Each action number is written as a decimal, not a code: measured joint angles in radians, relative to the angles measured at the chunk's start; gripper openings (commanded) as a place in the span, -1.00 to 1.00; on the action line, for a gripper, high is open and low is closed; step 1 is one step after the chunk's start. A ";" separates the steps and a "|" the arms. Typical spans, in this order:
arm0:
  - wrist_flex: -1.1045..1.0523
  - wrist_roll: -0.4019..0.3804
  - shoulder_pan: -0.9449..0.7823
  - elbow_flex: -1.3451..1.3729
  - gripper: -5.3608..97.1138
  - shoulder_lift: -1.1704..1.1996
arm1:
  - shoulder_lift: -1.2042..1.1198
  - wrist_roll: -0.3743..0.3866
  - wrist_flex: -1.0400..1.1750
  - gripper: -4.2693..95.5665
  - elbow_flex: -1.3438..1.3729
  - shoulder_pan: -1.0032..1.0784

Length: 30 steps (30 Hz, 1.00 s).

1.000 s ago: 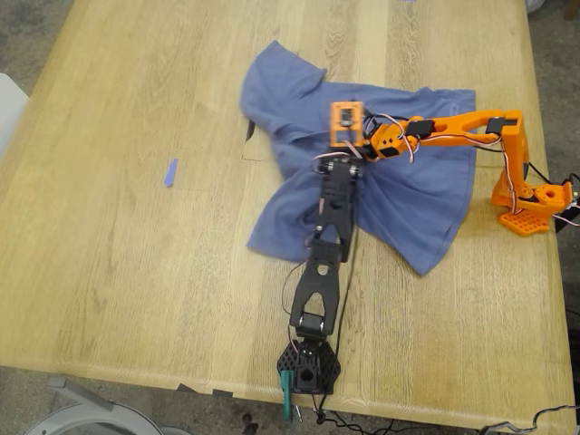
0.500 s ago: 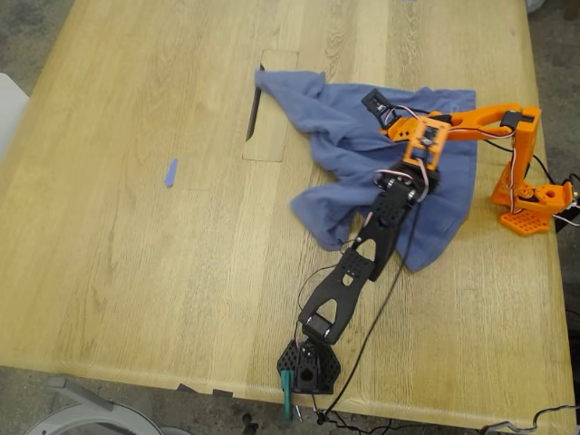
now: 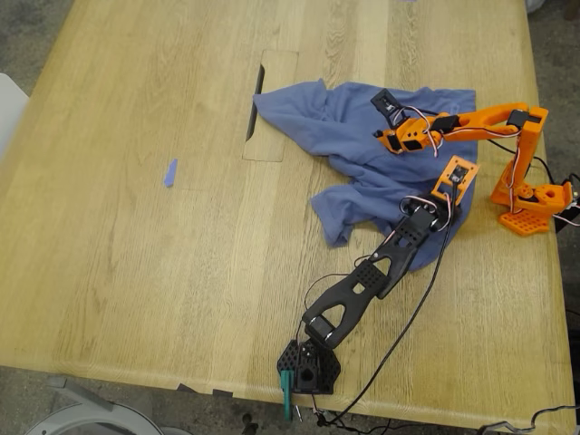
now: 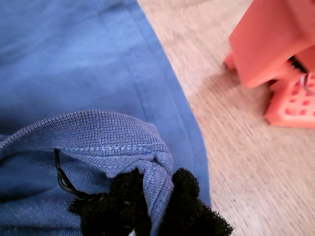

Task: Fold a T-shirt

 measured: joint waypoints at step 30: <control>-0.005 0.061 0.054 0.000 0.26 -0.094 | 0.043 0.000 -0.028 -0.91 0.089 0.012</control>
